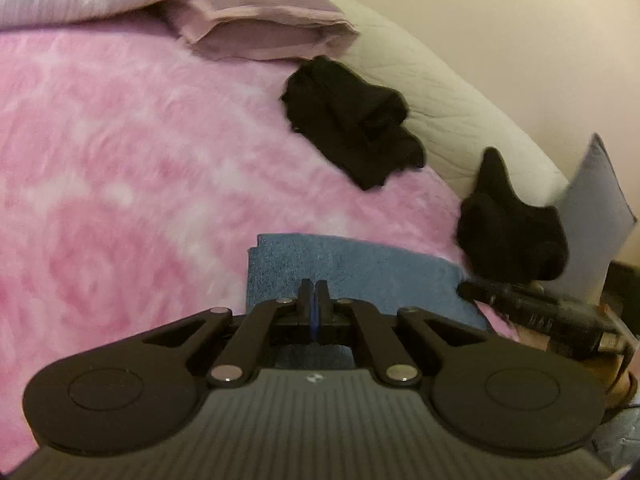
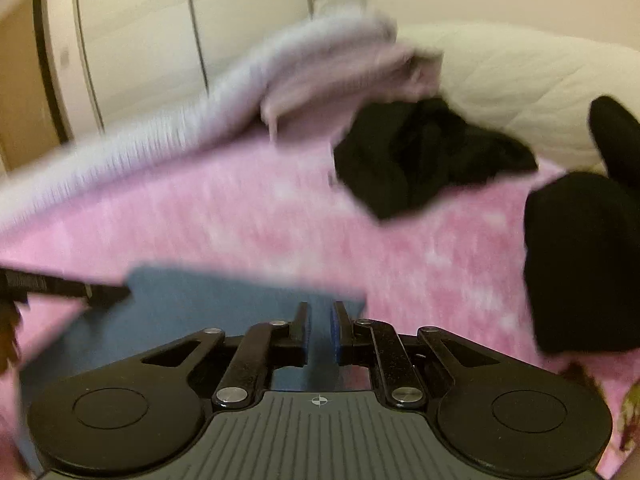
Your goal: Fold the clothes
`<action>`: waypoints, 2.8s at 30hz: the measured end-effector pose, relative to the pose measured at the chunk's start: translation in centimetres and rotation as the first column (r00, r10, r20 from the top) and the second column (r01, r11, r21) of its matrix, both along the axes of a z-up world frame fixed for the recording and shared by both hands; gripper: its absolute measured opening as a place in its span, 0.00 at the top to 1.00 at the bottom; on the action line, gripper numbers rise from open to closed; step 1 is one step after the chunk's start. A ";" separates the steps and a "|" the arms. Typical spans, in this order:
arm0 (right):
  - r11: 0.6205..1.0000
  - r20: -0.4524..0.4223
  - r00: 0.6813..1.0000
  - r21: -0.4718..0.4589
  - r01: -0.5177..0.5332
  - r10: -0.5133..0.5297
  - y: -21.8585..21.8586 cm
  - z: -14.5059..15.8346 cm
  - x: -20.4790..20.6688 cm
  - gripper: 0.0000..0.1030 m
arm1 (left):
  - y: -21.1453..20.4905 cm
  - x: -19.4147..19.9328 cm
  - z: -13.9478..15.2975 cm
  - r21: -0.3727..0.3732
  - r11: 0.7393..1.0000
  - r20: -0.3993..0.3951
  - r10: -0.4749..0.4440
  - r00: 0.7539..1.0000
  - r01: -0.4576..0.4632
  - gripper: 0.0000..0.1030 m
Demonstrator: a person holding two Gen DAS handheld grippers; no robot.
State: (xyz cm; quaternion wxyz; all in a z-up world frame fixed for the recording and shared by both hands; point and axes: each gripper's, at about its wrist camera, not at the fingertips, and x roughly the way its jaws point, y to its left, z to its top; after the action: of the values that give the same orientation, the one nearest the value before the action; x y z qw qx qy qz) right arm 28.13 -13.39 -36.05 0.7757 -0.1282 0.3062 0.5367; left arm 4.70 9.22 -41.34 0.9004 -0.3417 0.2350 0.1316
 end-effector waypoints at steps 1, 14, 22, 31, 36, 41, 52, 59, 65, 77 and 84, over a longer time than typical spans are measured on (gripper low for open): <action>1.000 0.026 1.000 -0.013 -0.013 0.014 0.0 -1.0 -0.4 0.90 | 0.0 -0.5 -0.2 -0.013 1.000 0.019 0.008 1.000 -0.007 0.99; 0.980 -0.017 0.988 0.124 0.156 -0.155 -9.1 1.8 -3.8 0.90 | -5.9 -9.5 4.4 0.098 0.980 0.073 0.164 0.984 -0.171 1.00; 0.994 0.018 0.994 0.027 0.105 -0.106 -11.5 -0.8 -11.1 0.90 | -13.7 -9.3 1.5 0.231 0.971 -0.123 0.095 0.988 -0.065 1.00; 0.986 0.084 0.987 0.106 0.128 -0.137 -11.6 1.3 -13.3 0.90 | -14.7 -10.2 1.7 0.199 0.972 -0.148 0.154 0.977 -0.123 1.00; 0.994 0.101 0.990 -0.032 0.107 -0.104 -8.6 -1.5 -14.3 0.90 | -15.3 -9.8 2.0 0.210 0.968 -0.182 0.173 0.968 -0.134 1.00; 0.987 0.169 0.977 -0.073 0.146 -0.132 -9.9 -1.6 -16.4 0.89 | -16.7 -9.5 2.7 0.255 0.958 -0.228 0.193 0.954 -0.133 1.00; 0.974 0.152 0.973 -0.123 0.192 -0.172 -9.1 -1.5 -16.5 0.88 | -17.1 -9.1 2.7 0.278 0.952 -0.269 0.204 0.941 -0.127 1.00; 0.973 0.119 0.974 -0.108 0.205 -0.192 -9.7 -0.8 -16.7 0.85 | -18.1 -9.0 4.0 0.301 0.946 -0.328 0.223 0.918 -0.121 0.95; 0.948 -0.068 0.947 -0.085 0.308 -0.314 -14.2 1.0 -17.5 0.60 | -20.9 -11.2 5.7 0.336 0.930 -0.364 0.276 0.890 -0.150 0.76; 0.939 -0.025 0.940 -0.066 0.339 -0.341 -18.3 3.8 -22.1 0.49 | -25.5 -16.0 8.6 0.377 0.913 -0.350 0.297 0.889 -0.157 0.73; 0.950 0.007 0.951 -0.027 0.311 -0.311 -18.6 5.8 -23.9 0.45 | -26.8 -17.3 11.1 0.407 0.898 -0.302 0.305 0.903 -0.167 0.67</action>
State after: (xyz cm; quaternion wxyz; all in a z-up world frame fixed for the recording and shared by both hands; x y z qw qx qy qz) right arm 4.25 -32.03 -30.20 0.8491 -0.0898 0.3288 0.4035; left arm -12.62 -17.57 -30.26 0.8673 -0.1617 0.3219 0.3436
